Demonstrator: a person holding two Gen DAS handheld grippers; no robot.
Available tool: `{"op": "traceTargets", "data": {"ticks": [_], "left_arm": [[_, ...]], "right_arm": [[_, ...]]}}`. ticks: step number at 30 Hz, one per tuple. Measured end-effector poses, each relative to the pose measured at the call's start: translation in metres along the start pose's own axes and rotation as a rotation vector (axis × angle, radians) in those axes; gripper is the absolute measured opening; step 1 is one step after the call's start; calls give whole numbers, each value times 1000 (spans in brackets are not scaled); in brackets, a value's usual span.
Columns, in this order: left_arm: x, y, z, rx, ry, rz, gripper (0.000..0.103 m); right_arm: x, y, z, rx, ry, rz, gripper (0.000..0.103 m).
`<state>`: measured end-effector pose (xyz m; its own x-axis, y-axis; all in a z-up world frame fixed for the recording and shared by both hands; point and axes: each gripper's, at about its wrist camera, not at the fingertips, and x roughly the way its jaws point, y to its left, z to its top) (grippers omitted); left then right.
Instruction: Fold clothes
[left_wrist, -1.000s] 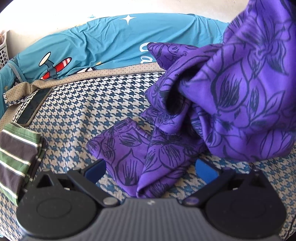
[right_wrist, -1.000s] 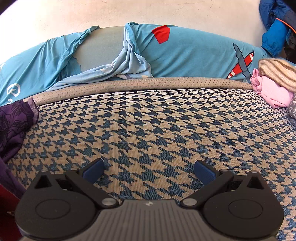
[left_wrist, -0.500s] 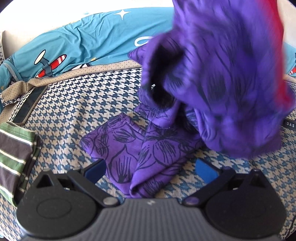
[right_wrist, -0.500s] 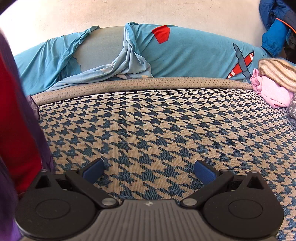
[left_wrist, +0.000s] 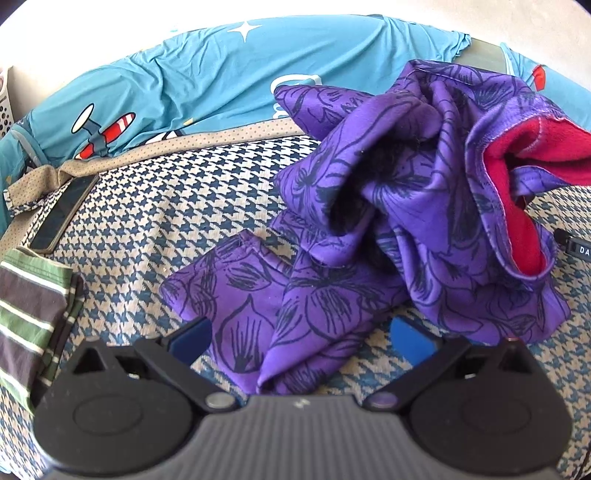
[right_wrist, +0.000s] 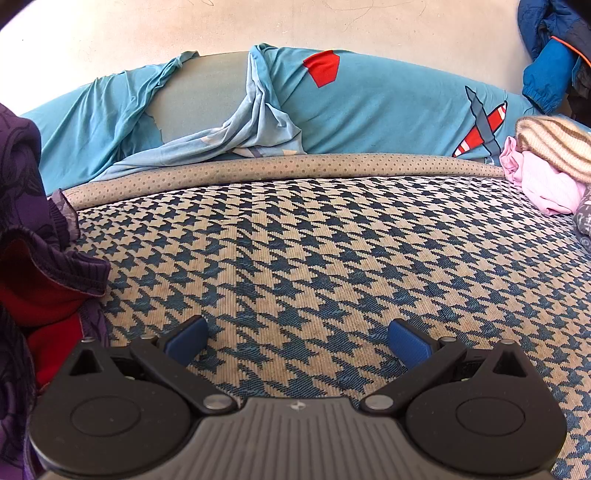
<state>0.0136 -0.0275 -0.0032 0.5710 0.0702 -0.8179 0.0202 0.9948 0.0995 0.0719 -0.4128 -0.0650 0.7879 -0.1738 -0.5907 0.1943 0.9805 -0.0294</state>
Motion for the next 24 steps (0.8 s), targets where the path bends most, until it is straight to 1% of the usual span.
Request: {"op": "traceTargets", "data": {"ticks": [6,10,15,20,22,24], "left_arm": [[5,-11,-12,37,-4,16,103],[9,-14,-27,31,11,15,103],[13,-10,-51,-12,35,-3,103],[14,-14,-67,-10,44,26,103],[17,-14,-75,-39,74,10,103],[22,-15,-82,-79,97,-1,103]], "right_arm": [[0,0,0,-1,0,0,103],[0,0,1,-1,0,0,103],[0,0,0,-1,-1,0,103],[-1,0,0,-2,-1,-1,103],[-2,0,1,-2,2,-1,103],[-6,1,1,-6,25,0,103]]}}
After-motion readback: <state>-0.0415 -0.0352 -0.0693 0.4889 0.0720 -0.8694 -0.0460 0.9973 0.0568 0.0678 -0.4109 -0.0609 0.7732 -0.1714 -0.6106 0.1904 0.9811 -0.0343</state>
